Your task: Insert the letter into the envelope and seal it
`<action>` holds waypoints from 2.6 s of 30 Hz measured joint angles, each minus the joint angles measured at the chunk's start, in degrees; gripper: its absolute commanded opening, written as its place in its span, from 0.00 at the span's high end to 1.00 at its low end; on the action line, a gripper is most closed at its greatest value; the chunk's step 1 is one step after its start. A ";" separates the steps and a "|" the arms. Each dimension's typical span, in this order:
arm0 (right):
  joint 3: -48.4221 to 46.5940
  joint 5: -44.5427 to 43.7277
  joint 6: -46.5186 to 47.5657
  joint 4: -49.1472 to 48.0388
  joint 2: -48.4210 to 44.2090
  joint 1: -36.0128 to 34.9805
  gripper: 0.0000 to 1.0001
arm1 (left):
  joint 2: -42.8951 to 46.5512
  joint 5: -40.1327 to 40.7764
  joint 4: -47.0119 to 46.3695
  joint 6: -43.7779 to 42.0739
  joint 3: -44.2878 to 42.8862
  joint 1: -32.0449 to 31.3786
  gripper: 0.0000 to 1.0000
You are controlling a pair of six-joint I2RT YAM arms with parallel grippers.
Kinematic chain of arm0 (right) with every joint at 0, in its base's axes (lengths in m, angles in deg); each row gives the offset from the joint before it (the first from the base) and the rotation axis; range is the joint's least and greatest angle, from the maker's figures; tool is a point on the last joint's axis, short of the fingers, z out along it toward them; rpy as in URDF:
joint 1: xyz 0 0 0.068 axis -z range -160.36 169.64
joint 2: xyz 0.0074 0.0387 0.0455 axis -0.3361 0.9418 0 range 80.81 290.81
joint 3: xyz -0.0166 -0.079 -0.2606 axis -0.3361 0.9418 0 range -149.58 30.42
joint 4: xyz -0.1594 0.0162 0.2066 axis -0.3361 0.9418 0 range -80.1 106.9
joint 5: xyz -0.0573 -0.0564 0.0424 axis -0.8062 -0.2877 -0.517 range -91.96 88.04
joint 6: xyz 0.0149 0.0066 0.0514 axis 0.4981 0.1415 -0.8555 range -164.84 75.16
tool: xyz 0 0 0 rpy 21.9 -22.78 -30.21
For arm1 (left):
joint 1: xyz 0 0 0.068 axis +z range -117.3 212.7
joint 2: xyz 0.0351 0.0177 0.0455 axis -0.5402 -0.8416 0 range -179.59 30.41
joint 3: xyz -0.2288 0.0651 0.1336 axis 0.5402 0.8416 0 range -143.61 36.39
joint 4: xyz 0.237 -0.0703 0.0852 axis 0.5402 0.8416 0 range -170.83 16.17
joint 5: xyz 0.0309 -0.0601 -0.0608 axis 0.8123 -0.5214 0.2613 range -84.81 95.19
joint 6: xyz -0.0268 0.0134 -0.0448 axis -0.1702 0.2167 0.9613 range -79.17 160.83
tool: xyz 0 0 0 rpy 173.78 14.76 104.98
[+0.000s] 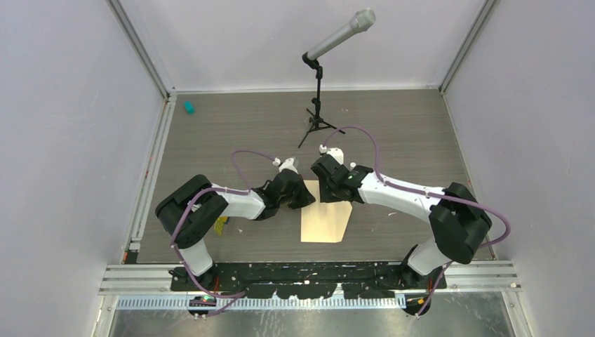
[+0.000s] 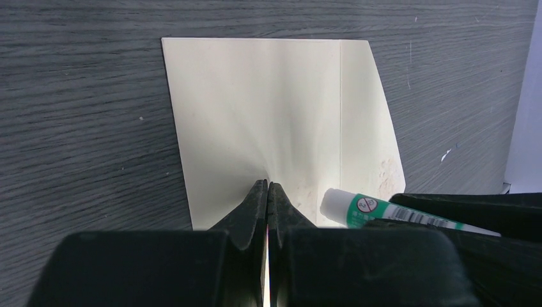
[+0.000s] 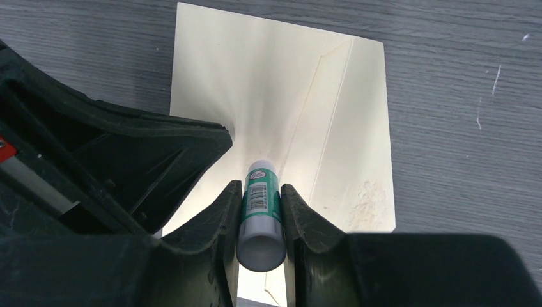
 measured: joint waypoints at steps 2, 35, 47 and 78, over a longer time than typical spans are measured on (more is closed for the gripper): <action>0.00 0.00 0.24 -0.44 0.61 0.15 0.99 | 0.00 0.00 -0.04 0.24 0.02 0.02 1.00; -1.01 0.04 2.62 -2.40 5.51 1.64 0.99 | 0.00 0.07 -0.15 0.72 0.13 0.02 1.00; -2.38 1.92 3.08 0.35 6.10 1.68 0.99 | 0.00 0.07 -0.13 0.92 0.13 0.02 1.00; -2.49 2.80 2.56 1.01 6.14 -0.04 0.99 | -0.11 0.00 -0.20 2.54 0.20 0.11 1.00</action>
